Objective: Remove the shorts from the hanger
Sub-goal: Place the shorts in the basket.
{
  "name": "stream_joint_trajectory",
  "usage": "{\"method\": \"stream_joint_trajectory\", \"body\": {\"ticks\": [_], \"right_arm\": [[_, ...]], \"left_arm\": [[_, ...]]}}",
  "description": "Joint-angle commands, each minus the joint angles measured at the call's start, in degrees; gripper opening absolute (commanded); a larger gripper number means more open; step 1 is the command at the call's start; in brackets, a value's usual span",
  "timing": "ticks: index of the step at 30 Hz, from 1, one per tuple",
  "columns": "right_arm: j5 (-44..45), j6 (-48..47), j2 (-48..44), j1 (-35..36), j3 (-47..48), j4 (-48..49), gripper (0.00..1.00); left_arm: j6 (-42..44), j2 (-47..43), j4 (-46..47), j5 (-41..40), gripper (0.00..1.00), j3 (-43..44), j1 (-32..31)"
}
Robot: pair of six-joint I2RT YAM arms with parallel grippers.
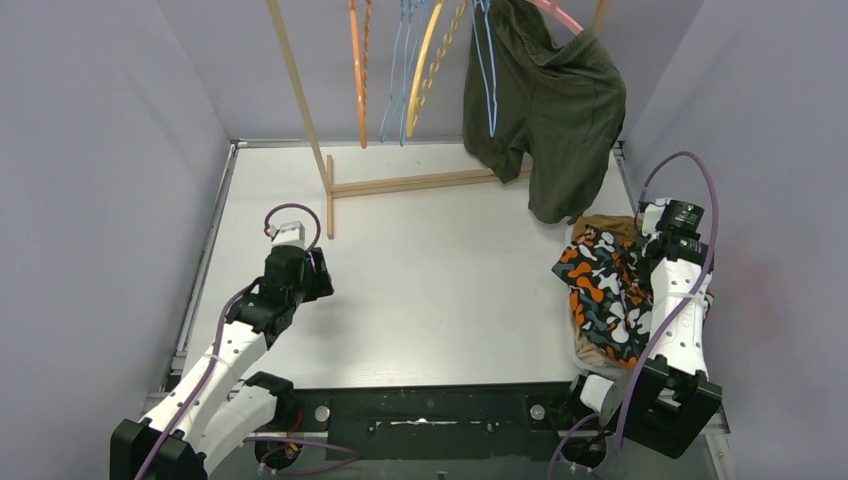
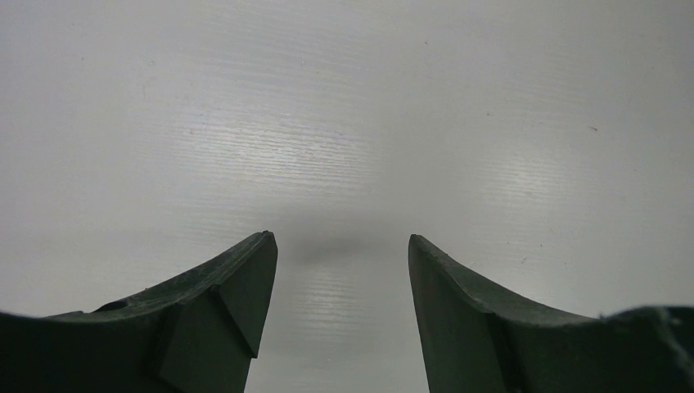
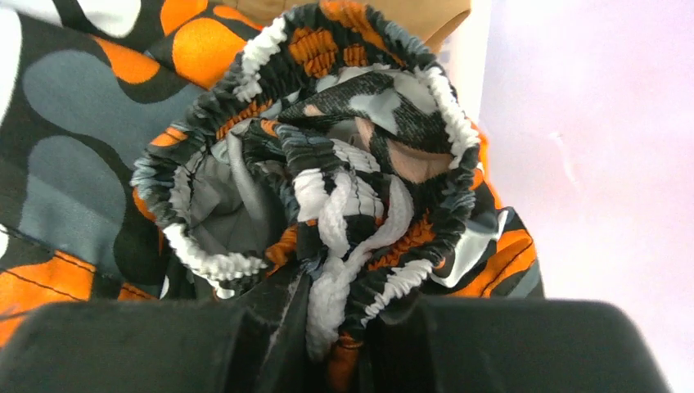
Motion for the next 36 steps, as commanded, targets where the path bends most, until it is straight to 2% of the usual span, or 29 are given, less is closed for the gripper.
{"method": "stream_joint_trajectory", "body": {"ticks": [1, 7, 12, 15, 18, 22, 24, 27, 32, 36], "right_arm": [[-1.25, 0.07, -1.75, -0.33, 8.53, -2.96, 0.0], [3.16, 0.07, -4.98, -0.4, 22.91, -7.51, 0.0], [0.87, 0.07, -4.15, -0.4, 31.96, -9.78, 0.0], [-0.66, 0.07, -3.48, -0.35, 30.75, -8.49, 0.0], [-3.48, 0.07, -1.52, -0.36, 25.47, -7.1, 0.0], [-10.2, 0.07, 5.3, -0.29, 19.77, -5.83, 0.0], [-7.86, 0.07, 9.16, 0.1, 22.51, -8.26, 0.0], [0.64, 0.07, 10.68, 1.05, 30.57, -10.3, 0.0], [0.22, 0.07, 7.59, 2.99, 39.95, -8.3, 0.0], [2.98, 0.07, 7.49, 5.96, 46.53, -11.45, 0.0]], "left_arm": [[0.47, -0.92, 2.23, 0.54, 0.59, 2.68, 0.28], [0.2, -1.87, 1.45, 0.74, 0.69, 3.14, 0.28], [-1.21, -3.89, 0.96, -2.12, 0.77, 3.19, 0.27], [-2.24, -4.65, 0.64, -2.89, 0.79, 3.19, 0.26], [-3.59, -4.71, 0.57, -2.03, 0.79, 2.94, 0.28], [-4.49, -3.75, 0.62, -0.08, 0.79, 3.05, 0.28], [-4.42, -3.18, 0.38, 0.88, 0.8, 3.48, 0.28], [-4.66, -2.2, -0.84, 1.36, 0.8, 4.7, 0.36], [-4.67, -1.55, -2.05, 1.86, 0.81, 6.11, 0.34], [-4.37, -1.79, -2.68, 2.68, 0.83, 7.84, 0.33]]}}
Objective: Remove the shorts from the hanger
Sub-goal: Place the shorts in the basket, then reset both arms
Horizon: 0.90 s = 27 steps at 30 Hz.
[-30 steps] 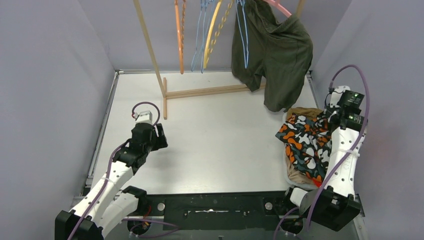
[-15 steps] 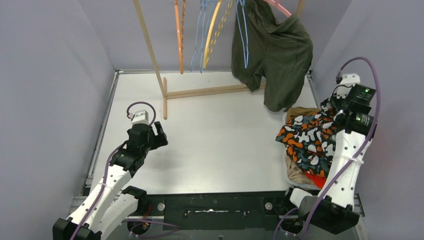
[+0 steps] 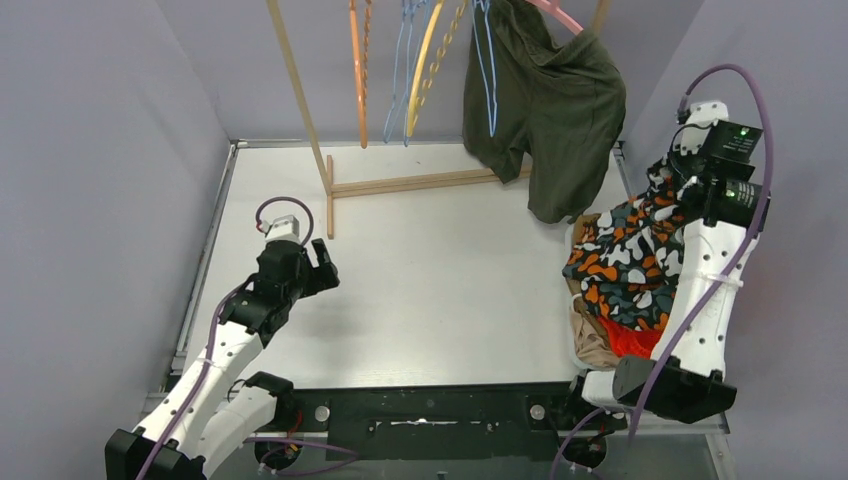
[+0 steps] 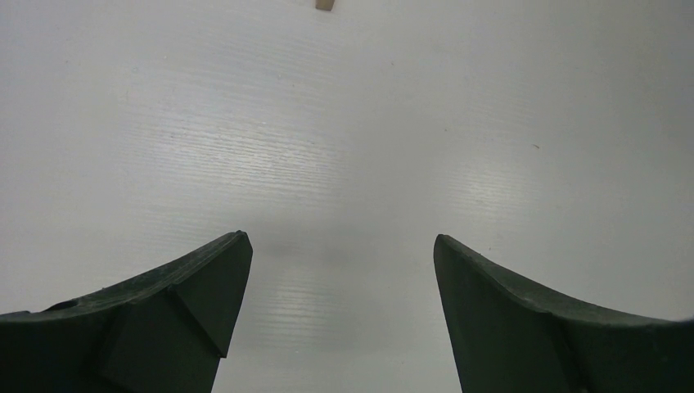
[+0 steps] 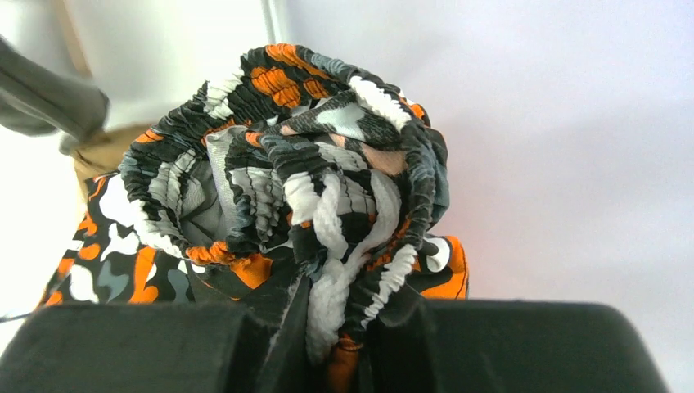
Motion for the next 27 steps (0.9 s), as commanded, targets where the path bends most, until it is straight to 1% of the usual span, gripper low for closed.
{"method": "stream_joint_trajectory", "body": {"ticks": [1, 2, 4, 6, 7, 8, 9, 10, 13, 14, 15, 16, 18, 21, 24, 27], "right_arm": [[4.92, -0.17, -4.03, 2.73, 6.74, 0.88, 0.0], [5.57, -0.17, -4.9, 2.71, 5.84, 2.33, 0.0], [5.42, -0.17, -5.49, 2.48, 0.52, 5.34, 0.0], [3.54, -0.17, -0.68, 2.4, -2.29, -0.65, 0.0], [6.79, -0.17, 2.14, 2.51, -2.7, -4.01, 0.0], [8.38, -0.17, 2.44, 2.75, -4.71, -3.53, 0.0], [8.02, -0.17, 0.38, 2.79, -7.66, -1.21, 0.89], [7.2, -0.17, -1.73, 2.53, -7.94, -0.25, 0.99], [1.69, -0.17, -5.7, 2.41, 4.2, 0.38, 0.98], [1.27, 10.86, -5.69, 2.4, 8.79, -0.07, 0.98], [0.83, 34.06, -5.56, 2.48, 12.77, -0.32, 0.98], [-0.38, 36.33, -6.01, 2.49, 13.71, 0.8, 0.98], [-1.54, 36.29, -8.41, 2.5, 8.19, 4.95, 0.98], [-3.23, 36.02, -9.46, 2.58, 1.1, 5.04, 0.98], [-6.59, 36.77, -13.4, 2.71, -7.03, 7.92, 0.98], [-14.73, 37.76, -19.01, 2.76, -12.75, 11.07, 0.98]], "left_arm": [[0.11, -0.58, -0.05, 1.41, 0.83, 4.6, 0.37], [0.12, -0.75, -0.39, 1.54, 0.84, 4.71, 0.37], [0.12, -1.07, -0.93, 1.72, 0.84, 5.01, 0.37], [0.12, -1.49, -1.49, 1.77, 0.84, 5.35, 0.37], [0.05, -1.68, -1.8, 1.73, 0.84, 5.56, 0.37], [-0.03, -1.91, -2.12, 1.88, 0.84, 5.76, 0.37], [-0.05, -2.16, -2.47, 2.06, 0.84, 6.11, 0.37], [0.0, -2.38, -2.95, 2.23, 0.84, 6.43, 0.37], [0.69, -3.08, -4.47, 2.25, 0.84, 7.55, 0.33], [0.95, -3.27, -4.86, 2.09, 0.85, 7.93, 0.37], [0.99, -3.47, -5.21, 1.9, 0.85, 8.27, 0.37], [0.81, -3.69, -5.58, 1.79, 0.85, 8.7, 0.37], [0.23, -4.36, -5.81, 1.86, 0.85, 8.9, 0.37], [-0.72, -5.42, -5.23, 2.38, 0.85, 8.98, 0.37], [-1.82, -6.38, -6.05, 0.62, 0.85, 9.72, 0.37], [-3.36, -7.45, -8.04, -3.93, 0.85, 12.34, 0.35]]}}
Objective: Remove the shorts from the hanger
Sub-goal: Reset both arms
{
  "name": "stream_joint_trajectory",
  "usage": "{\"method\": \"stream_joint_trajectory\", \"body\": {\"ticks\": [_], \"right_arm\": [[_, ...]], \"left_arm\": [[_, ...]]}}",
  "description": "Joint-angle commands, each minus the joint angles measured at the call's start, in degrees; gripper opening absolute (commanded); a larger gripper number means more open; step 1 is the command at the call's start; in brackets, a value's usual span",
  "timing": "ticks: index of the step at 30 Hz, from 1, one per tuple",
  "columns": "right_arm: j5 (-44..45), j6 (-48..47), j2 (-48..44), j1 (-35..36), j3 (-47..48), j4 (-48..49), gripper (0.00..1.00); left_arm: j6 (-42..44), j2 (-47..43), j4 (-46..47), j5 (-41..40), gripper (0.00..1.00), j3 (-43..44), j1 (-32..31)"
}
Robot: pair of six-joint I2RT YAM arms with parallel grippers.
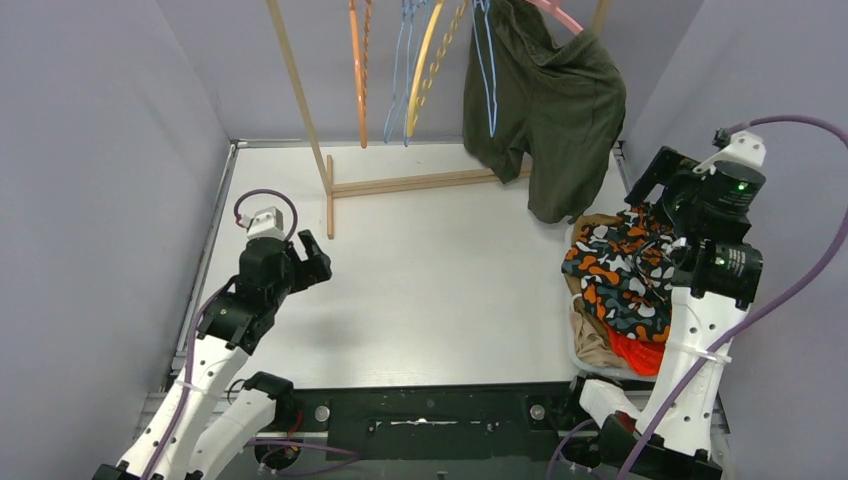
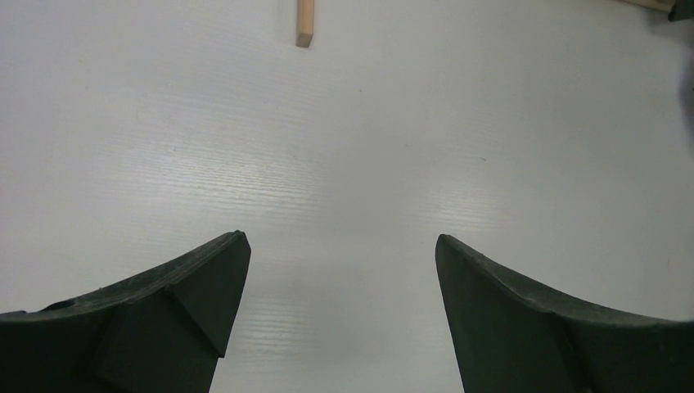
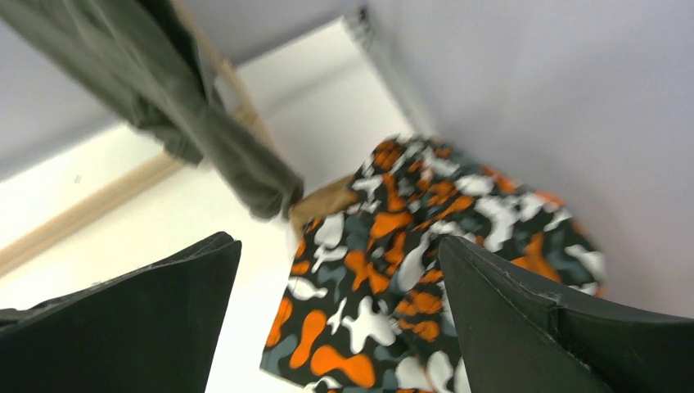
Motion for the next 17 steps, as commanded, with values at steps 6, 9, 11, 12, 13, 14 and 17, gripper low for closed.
{"method": "stream_joint_trajectory", "body": {"ticks": [6, 9, 11, 12, 13, 14, 17], "right_arm": [[-26.35, 5.9, -13.39, 0.32, -13.64, 11.05, 0.98], [-28.31, 5.87, -19.15, 0.31, -16.95, 14.43, 0.98], [-28.52, 5.61, -21.18, 0.31, -17.4, 14.79, 0.98], [-28.52, 5.55, -21.67, 0.31, -17.36, 14.78, 0.98], [-28.52, 5.58, -21.76, 0.31, -17.35, 14.63, 0.98], [-28.57, 5.67, -21.76, 0.29, -17.52, 14.57, 0.98], [-29.72, 6.31, -21.21, 0.3, -18.57, 14.83, 0.98]], "left_arm": [[-3.08, -6.16, -4.97, -14.43, 0.85, 14.44, 0.36], [-1.26, -7.4, -6.33, -17.09, 0.85, 18.04, 0.37], [-0.51, -7.62, -7.64, -19.09, 0.85, 20.34, 0.37], [0.11, -7.54, -7.98, -19.47, 0.85, 21.21, 0.37], [0.57, -7.39, -8.55, -20.0, 0.85, 21.98, 0.37], [0.97, -7.12, -9.17, -20.49, 0.85, 22.77, 0.37], [2.15, -6.47, -10.08, -22.03, 0.85, 23.92, 0.37]]}}
